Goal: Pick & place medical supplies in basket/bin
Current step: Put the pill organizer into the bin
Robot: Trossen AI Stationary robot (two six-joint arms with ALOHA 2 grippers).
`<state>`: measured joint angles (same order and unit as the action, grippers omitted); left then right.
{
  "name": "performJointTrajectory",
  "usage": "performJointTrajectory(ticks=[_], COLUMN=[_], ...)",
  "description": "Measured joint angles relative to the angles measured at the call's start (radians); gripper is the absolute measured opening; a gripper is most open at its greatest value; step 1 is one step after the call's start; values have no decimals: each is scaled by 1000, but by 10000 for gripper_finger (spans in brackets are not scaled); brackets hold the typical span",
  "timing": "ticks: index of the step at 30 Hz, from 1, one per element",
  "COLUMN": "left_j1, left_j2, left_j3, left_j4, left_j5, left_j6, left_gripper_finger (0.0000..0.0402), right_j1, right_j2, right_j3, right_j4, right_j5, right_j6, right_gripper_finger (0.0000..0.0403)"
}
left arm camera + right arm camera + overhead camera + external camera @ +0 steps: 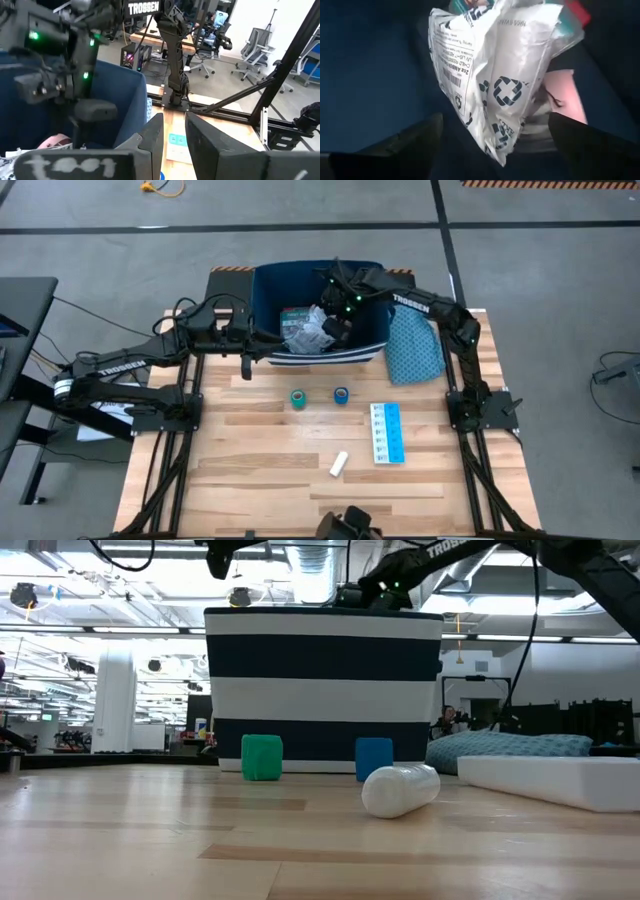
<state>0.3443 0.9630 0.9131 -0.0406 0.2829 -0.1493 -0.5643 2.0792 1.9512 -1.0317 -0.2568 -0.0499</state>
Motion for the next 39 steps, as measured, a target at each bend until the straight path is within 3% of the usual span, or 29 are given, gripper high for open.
performJointTrajectory(ticks=[9, 13, 24, 28, 34, 39], left_j1=[0, 0, 0, 0, -1, -18], left_j2=[0, 0, 0, 0, 3, 3], left_j3=[0, 0, 0, 0, 0, 0], left_j4=[2, 1, -17, -40, -37, -42], left_j5=[0, 0, -120, -150, -28, 79], left_j6=[-3, -3, 3, -126, -130, -124], left_gripper_finger=[68, 68, 68, 68, 68, 68], right_j1=[2, 14, 125, 191, 337, 504], right_j2=[0, -9, -289, -362, -458, -531], right_j3=[283, 407, 361, 336, 195, 9], right_j4=[-243, -386, -527, -538, -540, -539], right_j5=[2, 54, 210, 217, 272, 362], right_j6=[-12, -26, 87, 199, 386, 637], right_gripper_finger=[333, 327, 317, 317, 317, 317])
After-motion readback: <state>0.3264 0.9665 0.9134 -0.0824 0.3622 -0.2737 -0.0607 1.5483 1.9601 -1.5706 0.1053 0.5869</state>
